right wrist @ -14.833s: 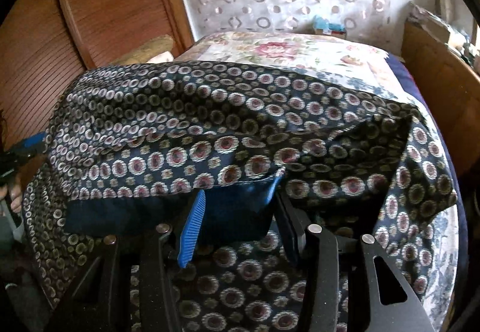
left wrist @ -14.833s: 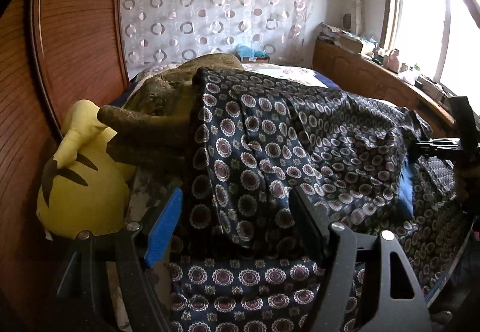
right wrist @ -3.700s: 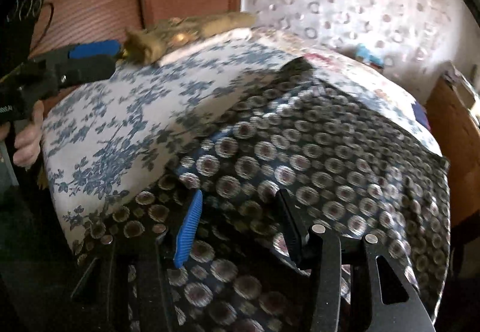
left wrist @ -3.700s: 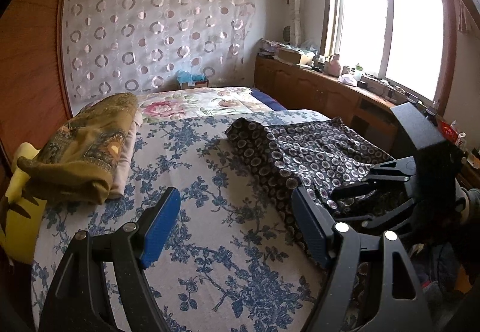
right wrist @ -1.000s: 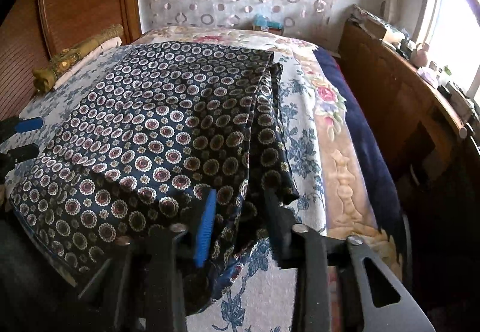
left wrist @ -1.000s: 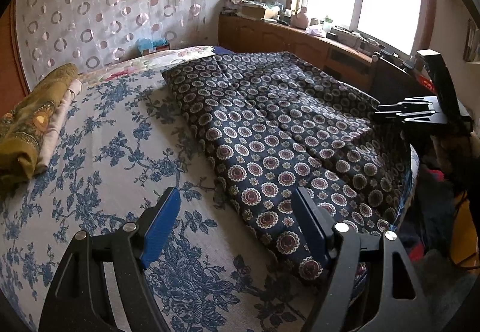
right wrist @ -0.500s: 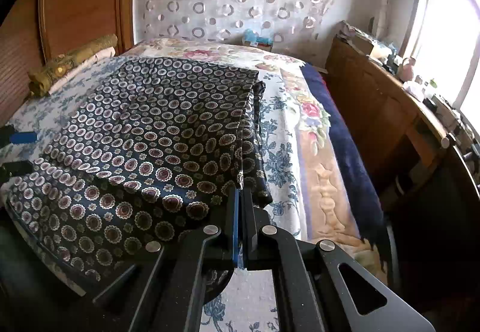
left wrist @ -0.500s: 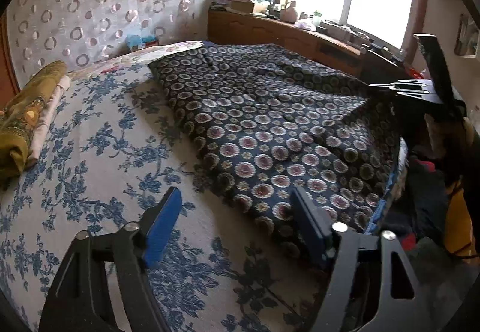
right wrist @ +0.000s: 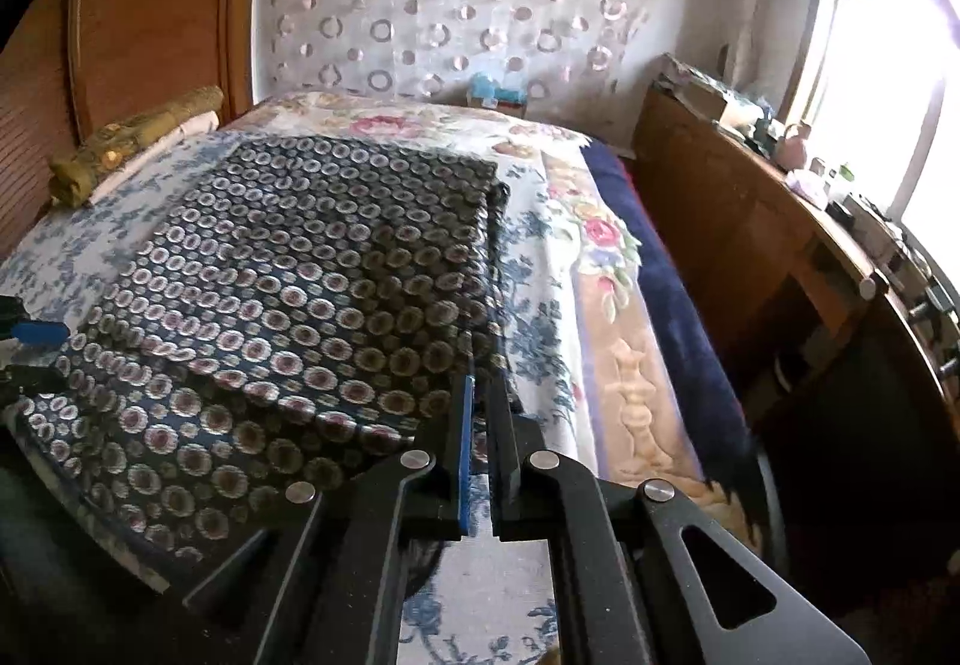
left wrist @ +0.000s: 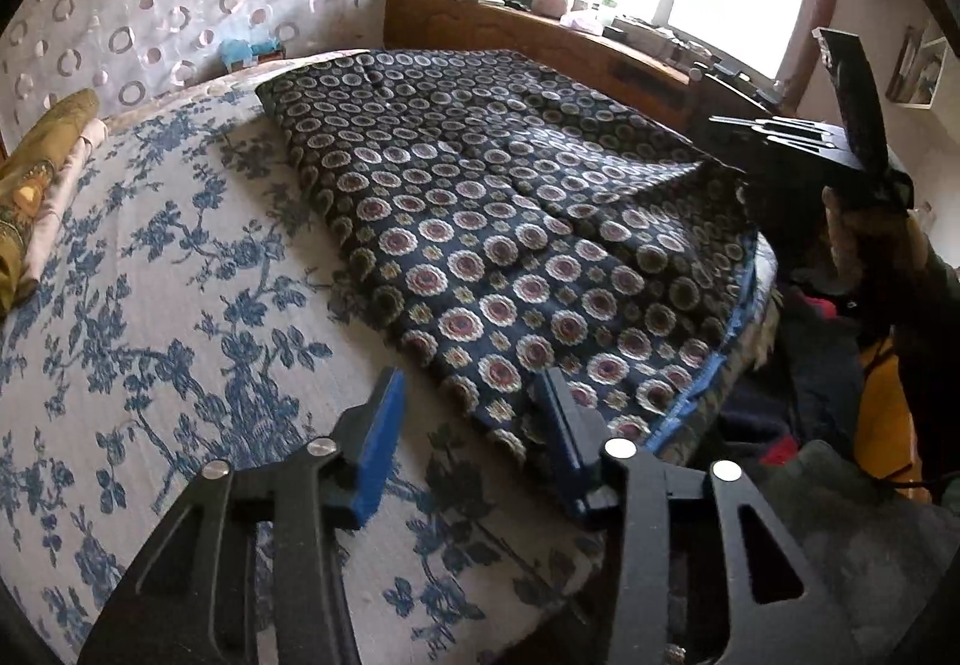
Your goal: Fold small clothes
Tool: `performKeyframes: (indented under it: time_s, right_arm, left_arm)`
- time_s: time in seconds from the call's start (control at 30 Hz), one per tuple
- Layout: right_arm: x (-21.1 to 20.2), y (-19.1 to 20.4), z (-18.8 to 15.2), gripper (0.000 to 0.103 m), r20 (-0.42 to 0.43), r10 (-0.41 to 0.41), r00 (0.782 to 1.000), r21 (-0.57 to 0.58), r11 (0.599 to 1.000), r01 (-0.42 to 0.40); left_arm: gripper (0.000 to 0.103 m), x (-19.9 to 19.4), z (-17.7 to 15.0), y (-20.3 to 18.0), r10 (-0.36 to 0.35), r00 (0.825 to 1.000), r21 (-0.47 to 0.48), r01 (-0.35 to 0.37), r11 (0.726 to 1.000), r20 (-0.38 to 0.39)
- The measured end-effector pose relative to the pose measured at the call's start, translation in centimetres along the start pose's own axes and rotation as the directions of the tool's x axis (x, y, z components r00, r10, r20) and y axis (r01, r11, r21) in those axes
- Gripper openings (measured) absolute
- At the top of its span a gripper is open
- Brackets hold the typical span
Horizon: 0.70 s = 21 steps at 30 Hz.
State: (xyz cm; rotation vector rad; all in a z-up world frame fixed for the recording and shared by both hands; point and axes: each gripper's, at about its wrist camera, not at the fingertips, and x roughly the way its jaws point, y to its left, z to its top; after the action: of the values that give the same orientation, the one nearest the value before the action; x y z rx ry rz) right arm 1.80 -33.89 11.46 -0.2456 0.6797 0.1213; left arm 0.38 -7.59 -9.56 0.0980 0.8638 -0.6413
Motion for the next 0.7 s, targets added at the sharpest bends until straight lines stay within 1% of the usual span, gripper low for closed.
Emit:
performKeyframes:
  time_s: [0.03, 0.07, 0.1, 0.13, 0.17, 0.2, 0.27, 0.37, 0.43, 0.5, 0.63, 0.7]
  right_arm:
    - [-0.2, 0.3, 0.0, 0.004, 0.007, 0.005, 1.0, -0.003, 1.0, -0.005]
    - [-0.4, 0.5, 0.0, 0.005, 0.015, 0.015, 1.0, -0.006, 1.0, -0.015]
    - [-0.5, 0.8, 0.0, 0.011, 0.018, 0.026, 0.999, -0.01, 1.0, -0.026]
    - [-0.6, 1.1, 0.0, 0.017, 0.021, 0.04, 0.999, -0.012, 0.999, -0.04]
    - [-0.7, 1.5, 0.0, 0.031, 0.024, 0.058, 0.998, -0.012, 0.998, -0.058]
    - [-0.8, 1.8, -0.1, 0.037, 0.023, 0.081, 0.996, -0.011, 0.997, -0.081]
    - [-0.9, 2.9, -0.3, 0.038, 0.018, 0.128, 0.992, -0.023, 0.992, -0.127]
    - [-0.9, 4.3, -0.5, 0.042, 0.009, 0.169, 0.986, -0.044, 0.985, -0.168]
    - [-1.1, 5.2, -0.4, 0.045, 0.01, 0.202, 0.979, -0.05, 0.978, -0.201]
    - [-1.5, 5.8, -0.3, 0.046, 0.017, 0.221, 0.975, -0.052, 0.974, -0.22]
    - [-2.9, 6.6, 0.2, 0.047, 0.056, 0.265, 0.963, -0.053, 0.963, -0.263]
    - [-3.8, 6.7, 0.4, 0.054, 0.072, 0.285, 0.956, -0.064, 0.958, -0.281]
  left_arm:
    - [0.04, 0.0, 0.0, -0.1, -0.01, 1.0, 0.001, 0.01, 1.0, -0.002]
    - [0.035, 0.0, -0.1, -0.1, -0.026, 1.0, 0.001, 0.026, 1.0, -0.005]
    - [0.03, 0.0, -0.1, -0.2, -0.048, 0.999, 0.002, 0.048, 0.999, -0.01]
    - [0.028, 0.0, -0.1, -0.2, -0.062, 0.998, 0.002, 0.062, 0.998, -0.013]
    - [0.023, 0.1, -0.1, -0.3, -0.076, 0.997, 0.003, 0.076, 0.997, -0.018]
    - [0.013, 0.1, 0.0, -0.3, -0.079, 0.997, 0.004, 0.079, 0.997, -0.021]
    - [0.005, -0.2, 0.4, -0.4, -0.081, 0.997, 0.01, 0.082, 0.997, -0.016]
    - [0.004, -1.4, 1.9, -0.8, -0.108, 0.994, 0.02, 0.107, 0.994, 0.033]
    - [0.004, -2.3, 3.5, -1.1, -0.108, 0.991, 0.037, 0.105, 0.994, 0.075]
    - [0.003, -2.8, 5.3, -1.3, -0.1, 0.988, 0.044, 0.095, 0.994, 0.118]
    - [0.003, -2.6, 8.3, -0.8, -0.099, 0.984, 0.035, 0.095, 0.995, 0.151]
    - [0.003, -2.1, 9.7, -0.5, -0.105, 0.982, 0.028, 0.102, 0.994, 0.159]
